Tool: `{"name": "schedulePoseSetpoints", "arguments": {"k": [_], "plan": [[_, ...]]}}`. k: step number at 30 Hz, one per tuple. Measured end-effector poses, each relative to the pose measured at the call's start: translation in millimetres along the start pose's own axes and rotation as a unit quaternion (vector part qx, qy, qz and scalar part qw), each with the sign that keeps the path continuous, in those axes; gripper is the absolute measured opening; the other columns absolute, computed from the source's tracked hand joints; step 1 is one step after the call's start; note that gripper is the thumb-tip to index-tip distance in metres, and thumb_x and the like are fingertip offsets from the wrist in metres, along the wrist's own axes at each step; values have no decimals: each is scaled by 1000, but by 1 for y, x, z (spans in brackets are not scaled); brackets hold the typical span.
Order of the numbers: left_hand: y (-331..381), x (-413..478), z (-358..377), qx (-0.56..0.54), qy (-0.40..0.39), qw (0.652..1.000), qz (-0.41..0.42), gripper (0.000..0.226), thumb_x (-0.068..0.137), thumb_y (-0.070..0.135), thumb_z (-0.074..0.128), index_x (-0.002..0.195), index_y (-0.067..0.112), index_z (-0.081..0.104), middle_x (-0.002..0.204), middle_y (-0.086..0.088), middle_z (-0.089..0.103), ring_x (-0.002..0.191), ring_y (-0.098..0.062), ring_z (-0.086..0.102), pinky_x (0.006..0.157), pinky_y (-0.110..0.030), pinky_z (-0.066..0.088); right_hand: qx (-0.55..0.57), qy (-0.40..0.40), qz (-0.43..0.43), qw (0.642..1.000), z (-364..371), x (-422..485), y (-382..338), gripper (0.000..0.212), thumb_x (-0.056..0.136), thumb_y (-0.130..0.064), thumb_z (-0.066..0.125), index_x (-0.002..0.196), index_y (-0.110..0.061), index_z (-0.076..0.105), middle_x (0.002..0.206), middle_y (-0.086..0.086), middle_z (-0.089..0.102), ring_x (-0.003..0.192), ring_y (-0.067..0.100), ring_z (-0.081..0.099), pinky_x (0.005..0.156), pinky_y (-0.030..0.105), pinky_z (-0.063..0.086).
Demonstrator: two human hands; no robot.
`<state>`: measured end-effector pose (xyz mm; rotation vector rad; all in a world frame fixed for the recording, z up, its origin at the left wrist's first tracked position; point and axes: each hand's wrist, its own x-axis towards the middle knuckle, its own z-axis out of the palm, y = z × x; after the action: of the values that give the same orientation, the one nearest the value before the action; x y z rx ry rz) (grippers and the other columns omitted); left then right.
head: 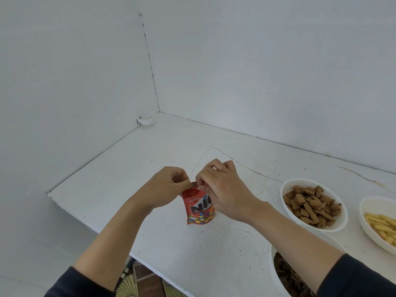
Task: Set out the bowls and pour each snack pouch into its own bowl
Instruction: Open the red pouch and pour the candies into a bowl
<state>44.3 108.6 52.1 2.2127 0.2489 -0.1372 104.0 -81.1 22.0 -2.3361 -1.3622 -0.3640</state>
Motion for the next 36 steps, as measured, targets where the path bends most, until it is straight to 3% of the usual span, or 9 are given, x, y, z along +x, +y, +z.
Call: {"name": "schedulePoseSetpoints", "arguments": {"k": [3, 6, 10, 14, 20, 24, 28, 33, 36], "plan": [[3, -5, -5, 12, -35, 999, 27, 16, 97, 25, 67, 85, 15, 65, 67, 9, 70, 58, -5, 53, 58, -22, 43, 22, -4, 16, 1000, -3, -2, 6, 10, 97, -31, 61, 103, -24, 57, 103, -16, 62, 109, 10, 45, 94, 38, 34], [6, -8, -11, -11, -73, 996, 41, 10, 95, 20, 69, 99, 23, 60, 89, 1, 77, 71, -5, 67, 67, -26, 51, 26, 13, 21, 999, -4, -5, 12, 13, 93, -34, 67, 100, -24, 63, 101, -18, 58, 109, 9, 43, 92, 34, 33], [16, -5, -11, 6, -108, 992, 66, 17, 91, 7, 67, 95, 23, 69, 94, -1, 76, 81, -13, 71, 72, -27, 58, 59, 11, 30, 998, -1, -8, 15, 12, 93, -32, 69, 98, -21, 68, 101, -19, 52, 109, 10, 43, 92, 32, 35], [25, -1, -4, 5, -95, 993, 73, 15, 91, 9, 71, 86, 23, 72, 77, -3, 74, 69, -12, 72, 61, -21, 56, 115, 17, 31, 993, -5, -11, 17, 9, 90, -25, 74, 94, -17, 73, 100, -13, 54, 108, 8, 40, 94, 26, 38], [24, 1, -4, 54, -41, 995, 78, 15, 89, 1, 67, 84, 14, 73, 70, -3, 70, 66, -18, 77, 62, -26, 61, 109, -65, 34, 991, -23, -17, 26, 8, 92, -29, 71, 90, -25, 64, 104, -17, 59, 115, 10, 41, 99, 46, 40], [20, 2, 1, 96, -4, 992, 81, 23, 91, 2, 60, 82, 16, 75, 87, -6, 70, 64, -14, 76, 68, -32, 64, 136, -135, 24, 981, -33, -21, 30, 11, 96, -27, 66, 91, -27, 56, 104, -16, 56, 116, 9, 39, 101, 43, 40], [22, 8, 8, 146, 14, 984, 101, 25, 92, 14, 63, 85, 33, 78, 102, 9, 65, 70, -7, 71, 57, -14, 49, 125, -100, 41, 986, -30, -21, 34, 7, 97, -26, 65, 95, -24, 59, 105, -13, 54, 111, 11, 40, 98, 39, 41], [43, 6, 8, 129, -18, 987, 99, 17, 87, 13, 73, 90, 27, 82, 57, 9, 72, 52, -4, 68, 46, -12, 44, 151, -87, 55, 983, -31, -20, 36, 3, 97, -25, 67, 94, -24, 64, 115, -12, 49, 114, 6, 39, 96, 23, 38], [50, 9, 9, 184, -11, 978, 93, 23, 83, 7, 71, 89, 26, 82, 68, 12, 74, 54, -5, 70, 49, -16, 50, 162, -100, 66, 979, -33, -21, 39, 4, 96, -25, 68, 92, -25, 66, 120, -15, 43, 120, 6, 36, 99, 24, 36]]}}
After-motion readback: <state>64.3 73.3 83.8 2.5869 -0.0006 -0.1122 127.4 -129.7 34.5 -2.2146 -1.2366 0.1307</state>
